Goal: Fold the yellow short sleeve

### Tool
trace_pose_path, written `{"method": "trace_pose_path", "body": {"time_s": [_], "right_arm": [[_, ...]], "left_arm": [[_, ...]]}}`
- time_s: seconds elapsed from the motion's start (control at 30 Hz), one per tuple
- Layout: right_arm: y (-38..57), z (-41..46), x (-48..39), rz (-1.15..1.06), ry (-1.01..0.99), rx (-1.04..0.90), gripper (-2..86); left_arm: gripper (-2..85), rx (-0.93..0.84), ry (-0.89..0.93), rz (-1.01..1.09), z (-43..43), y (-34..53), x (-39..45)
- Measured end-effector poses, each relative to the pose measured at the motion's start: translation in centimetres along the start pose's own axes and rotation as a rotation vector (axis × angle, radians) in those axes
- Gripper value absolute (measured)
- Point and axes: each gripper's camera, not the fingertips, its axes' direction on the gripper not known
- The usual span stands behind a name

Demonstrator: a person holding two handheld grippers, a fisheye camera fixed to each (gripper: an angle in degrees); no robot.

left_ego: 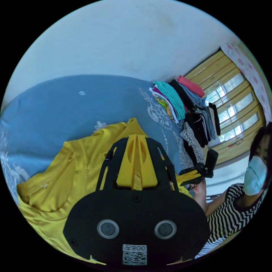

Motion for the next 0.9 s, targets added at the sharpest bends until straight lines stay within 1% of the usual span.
{"method": "trace_pose_path", "body": {"time_s": [0.07,0.1,0.17,0.23,0.3,0.37,0.43,0.5,0.57,0.67,0.77,0.9], "right_arm": [[-0.1,0.5,0.7,0.042,0.032,-0.021,0.1],[-0.3,1.2,0.9,0.055,0.046,-0.068,0.1],[-0.4,1.5,1.0,0.068,0.047,-0.066,0.1],[-0.6,1.5,1.1,0.073,0.038,-0.065,0.2],[-0.6,1.3,1.2,0.076,0.026,-0.063,0.1],[-0.7,0.9,1.2,0.073,0.026,-0.043,0.1],[-0.8,0.3,1.1,0.081,0.032,-0.004,0.2],[-0.9,0.5,1.3,0.097,0.038,-0.006,0.2],[-1.0,1.2,1.6,0.109,0.017,-0.037,0.1],[-0.9,0.8,1.6,0.119,0.007,-0.014,0.1],[-1.2,0.4,0.4,0.078,0.021,0.008,0.1],[-2.0,1.5,-0.9,0.027,0.018,-0.054,0.1]], "left_arm": [[0.4,-0.063,-0.02,0.044,2.1,-0.8,1.1],[0.4,-0.08,-0.04,0.051,2.6,-0.9,1.3],[0.3,-0.167,-0.173,0.057,4.6,-1.3,1.7],[0.4,-0.196,-0.233,0.064,5.3,-1.2,1.7],[0.4,-0.194,-0.208,0.04,5.0,-1.0,1.7],[0.4,-0.134,-0.154,0.079,4.0,-0.5,2.6],[0.4,-0.11,-0.139,0.104,3.8,-0.3,3.4],[0.4,-0.136,-0.183,0.116,4.5,-0.3,3.7],[0.4,-0.212,-0.253,0.105,6.0,0.0,3.4],[0.4,-0.16,-0.186,0.068,4.7,1.0,3.4],[0.4,-0.103,-0.093,0.108,2.5,3.8,4.6],[0.4,-0.128,-0.111,0.14,1.3,7.9,5.5]]}}
